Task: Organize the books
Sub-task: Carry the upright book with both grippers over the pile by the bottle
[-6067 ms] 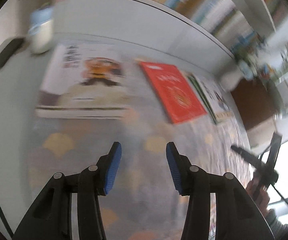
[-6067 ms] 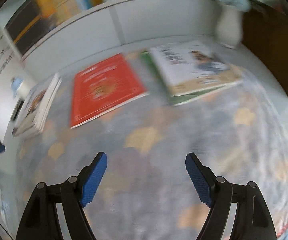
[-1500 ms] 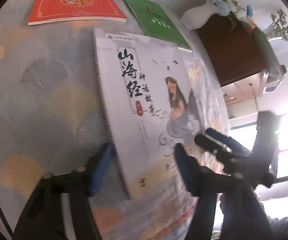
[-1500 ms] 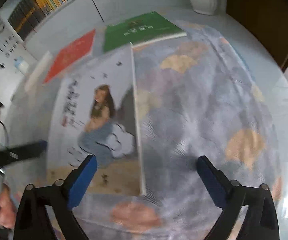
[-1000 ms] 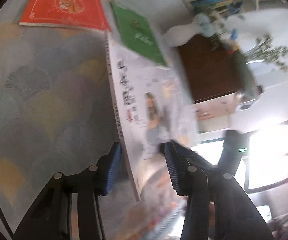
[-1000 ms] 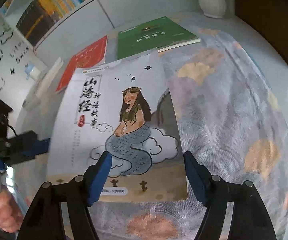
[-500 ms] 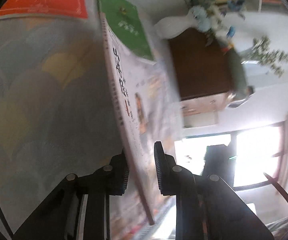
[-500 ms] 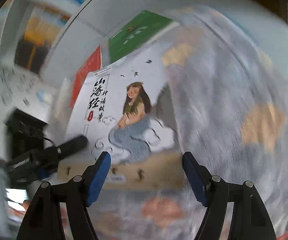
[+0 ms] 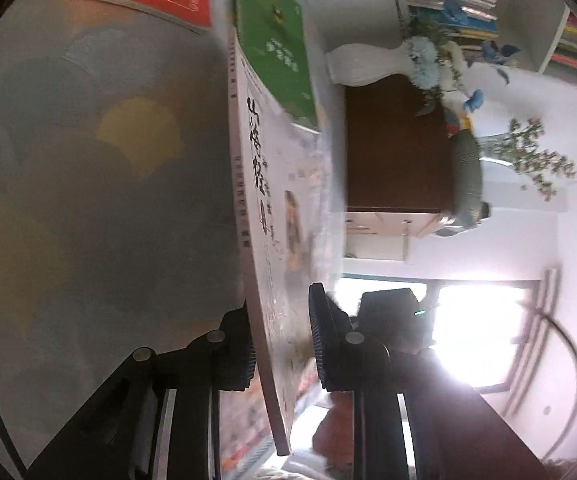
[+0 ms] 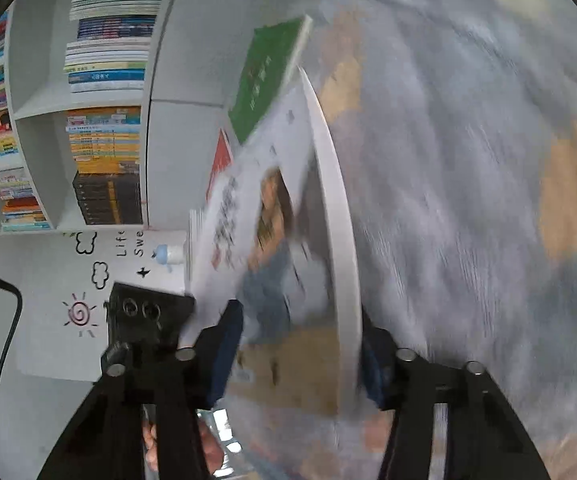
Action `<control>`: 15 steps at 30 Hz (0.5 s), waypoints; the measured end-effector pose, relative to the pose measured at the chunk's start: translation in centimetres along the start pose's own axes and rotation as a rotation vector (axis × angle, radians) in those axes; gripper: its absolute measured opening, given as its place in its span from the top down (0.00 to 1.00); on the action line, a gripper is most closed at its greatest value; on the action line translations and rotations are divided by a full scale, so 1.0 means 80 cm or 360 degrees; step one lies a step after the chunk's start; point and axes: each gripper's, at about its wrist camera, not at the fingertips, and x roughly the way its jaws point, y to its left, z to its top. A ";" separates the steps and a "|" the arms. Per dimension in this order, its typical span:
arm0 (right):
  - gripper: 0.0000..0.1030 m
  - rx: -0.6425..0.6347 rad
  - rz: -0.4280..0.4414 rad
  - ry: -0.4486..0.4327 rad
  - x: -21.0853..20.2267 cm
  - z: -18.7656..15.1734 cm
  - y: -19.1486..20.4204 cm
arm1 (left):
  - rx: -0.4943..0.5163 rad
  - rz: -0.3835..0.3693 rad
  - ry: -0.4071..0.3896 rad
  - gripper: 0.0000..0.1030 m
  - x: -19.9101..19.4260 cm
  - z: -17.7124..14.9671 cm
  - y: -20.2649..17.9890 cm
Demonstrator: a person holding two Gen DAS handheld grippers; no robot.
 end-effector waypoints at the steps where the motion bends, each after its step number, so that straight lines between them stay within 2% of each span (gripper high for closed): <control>1: 0.58 -0.0040 -0.0030 -0.0002 0.002 0.007 0.006 | 0.0021 0.0047 0.0002 0.82 -0.001 0.001 0.000; 3: 0.61 -0.0185 -0.0135 0.0002 0.005 0.009 0.027 | 0.0102 0.0175 0.0007 0.82 0.002 0.003 -0.008; 7: 0.64 -0.0641 -0.0483 -0.0001 0.021 -0.011 0.080 | 0.0331 0.0460 0.0025 0.82 0.007 0.001 -0.025; 11: 0.65 -0.1147 -0.0775 -0.0017 0.040 -0.054 0.131 | 0.0432 0.0505 0.0040 0.82 0.000 -0.007 -0.029; 15: 0.66 -0.1399 -0.0863 0.0022 0.053 -0.087 0.159 | 0.0499 0.0447 0.0038 0.82 -0.027 -0.021 -0.027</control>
